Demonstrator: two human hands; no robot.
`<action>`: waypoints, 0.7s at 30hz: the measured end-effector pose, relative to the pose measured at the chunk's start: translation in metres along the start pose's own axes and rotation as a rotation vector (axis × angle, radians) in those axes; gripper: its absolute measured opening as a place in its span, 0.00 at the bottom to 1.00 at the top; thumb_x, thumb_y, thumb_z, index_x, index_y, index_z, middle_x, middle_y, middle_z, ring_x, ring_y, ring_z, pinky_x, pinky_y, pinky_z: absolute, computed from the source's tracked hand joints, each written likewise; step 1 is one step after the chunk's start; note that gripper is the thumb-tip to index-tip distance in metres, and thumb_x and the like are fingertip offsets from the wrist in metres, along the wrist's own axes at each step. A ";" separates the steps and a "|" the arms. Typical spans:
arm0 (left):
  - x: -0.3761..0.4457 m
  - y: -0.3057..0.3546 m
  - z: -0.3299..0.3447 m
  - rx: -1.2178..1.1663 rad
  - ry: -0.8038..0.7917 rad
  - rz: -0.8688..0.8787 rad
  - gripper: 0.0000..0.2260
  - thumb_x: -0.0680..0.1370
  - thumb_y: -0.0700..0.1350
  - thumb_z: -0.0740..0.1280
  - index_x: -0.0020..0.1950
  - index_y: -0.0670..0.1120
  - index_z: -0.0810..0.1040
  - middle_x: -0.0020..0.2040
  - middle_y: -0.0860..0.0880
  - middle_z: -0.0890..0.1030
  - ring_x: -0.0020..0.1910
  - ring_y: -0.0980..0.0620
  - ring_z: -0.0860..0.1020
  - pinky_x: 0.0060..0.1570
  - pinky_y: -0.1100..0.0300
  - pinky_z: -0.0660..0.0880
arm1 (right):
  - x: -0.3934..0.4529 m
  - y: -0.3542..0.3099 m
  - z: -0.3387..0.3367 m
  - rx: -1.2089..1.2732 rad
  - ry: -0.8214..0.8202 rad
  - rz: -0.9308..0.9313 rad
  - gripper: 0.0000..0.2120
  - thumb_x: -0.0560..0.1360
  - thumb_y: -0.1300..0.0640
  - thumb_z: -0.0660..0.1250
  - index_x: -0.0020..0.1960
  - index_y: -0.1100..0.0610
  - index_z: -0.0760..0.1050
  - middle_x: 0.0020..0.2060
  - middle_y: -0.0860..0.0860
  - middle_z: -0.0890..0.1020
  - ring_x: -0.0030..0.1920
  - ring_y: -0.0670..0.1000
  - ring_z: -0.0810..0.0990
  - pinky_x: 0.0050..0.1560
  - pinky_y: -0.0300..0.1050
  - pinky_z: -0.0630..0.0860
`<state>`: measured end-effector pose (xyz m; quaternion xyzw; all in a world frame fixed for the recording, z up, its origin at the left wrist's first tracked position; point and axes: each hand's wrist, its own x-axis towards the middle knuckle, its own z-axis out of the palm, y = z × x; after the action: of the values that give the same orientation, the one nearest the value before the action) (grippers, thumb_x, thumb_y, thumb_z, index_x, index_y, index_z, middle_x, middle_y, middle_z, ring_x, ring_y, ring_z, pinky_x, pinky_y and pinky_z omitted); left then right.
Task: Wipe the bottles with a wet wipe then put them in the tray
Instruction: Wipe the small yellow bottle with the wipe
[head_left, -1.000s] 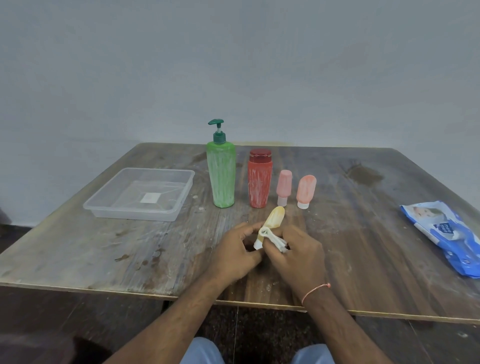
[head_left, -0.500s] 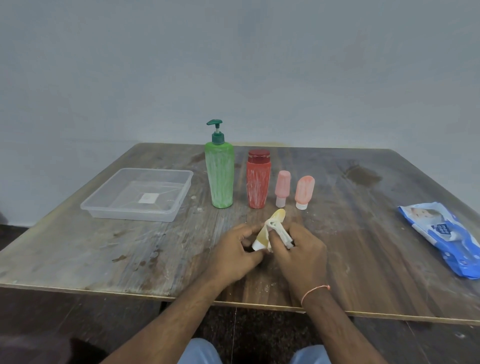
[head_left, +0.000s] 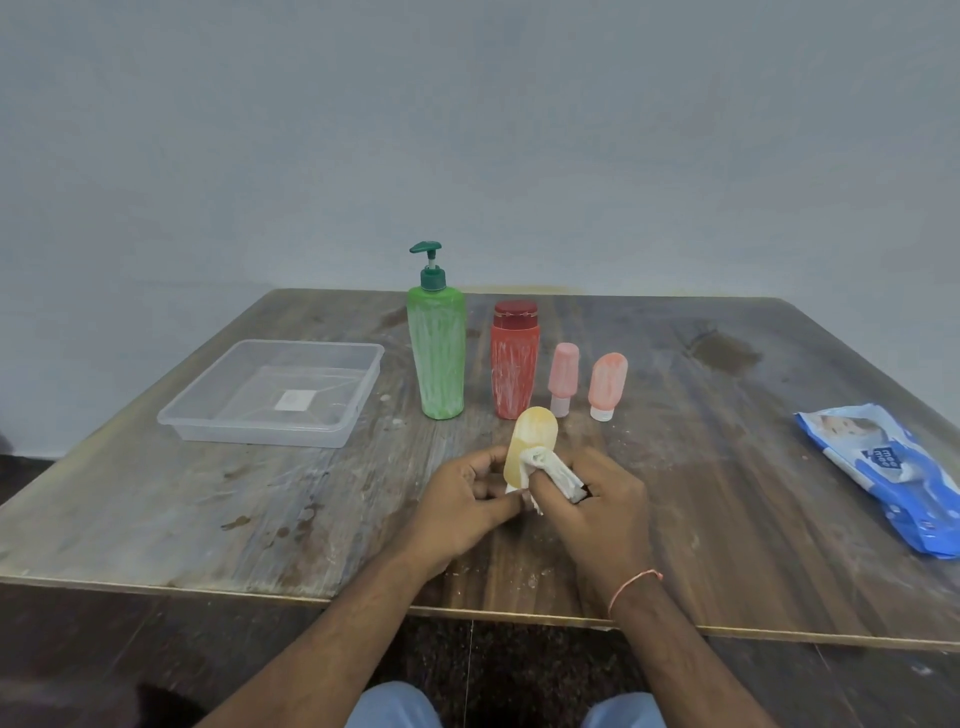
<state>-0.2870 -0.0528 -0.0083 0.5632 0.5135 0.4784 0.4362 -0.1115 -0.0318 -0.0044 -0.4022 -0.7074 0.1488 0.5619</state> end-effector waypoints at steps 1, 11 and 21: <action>0.000 0.001 0.000 -0.012 -0.011 -0.003 0.20 0.78 0.39 0.77 0.69 0.53 0.82 0.55 0.48 0.89 0.54 0.44 0.87 0.64 0.41 0.81 | 0.000 0.002 0.000 -0.005 0.026 0.034 0.25 0.74 0.60 0.79 0.34 0.36 0.70 0.32 0.36 0.76 0.32 0.42 0.75 0.34 0.30 0.66; -0.002 0.001 -0.001 -0.091 -0.028 -0.001 0.20 0.79 0.40 0.76 0.70 0.51 0.81 0.55 0.46 0.89 0.55 0.47 0.87 0.61 0.49 0.82 | 0.001 0.015 -0.001 -0.013 0.074 0.242 0.10 0.74 0.50 0.78 0.37 0.50 0.82 0.31 0.47 0.81 0.34 0.50 0.80 0.34 0.54 0.77; -0.001 -0.003 -0.002 0.011 -0.054 0.004 0.20 0.80 0.42 0.76 0.70 0.57 0.80 0.52 0.48 0.89 0.50 0.44 0.86 0.56 0.48 0.83 | 0.007 0.017 -0.002 0.066 0.086 0.387 0.09 0.75 0.51 0.77 0.37 0.44 0.82 0.34 0.46 0.83 0.36 0.49 0.82 0.36 0.54 0.81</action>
<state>-0.2895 -0.0530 -0.0109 0.5795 0.5031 0.4611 0.4455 -0.1032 -0.0163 -0.0104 -0.5180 -0.5868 0.2600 0.5655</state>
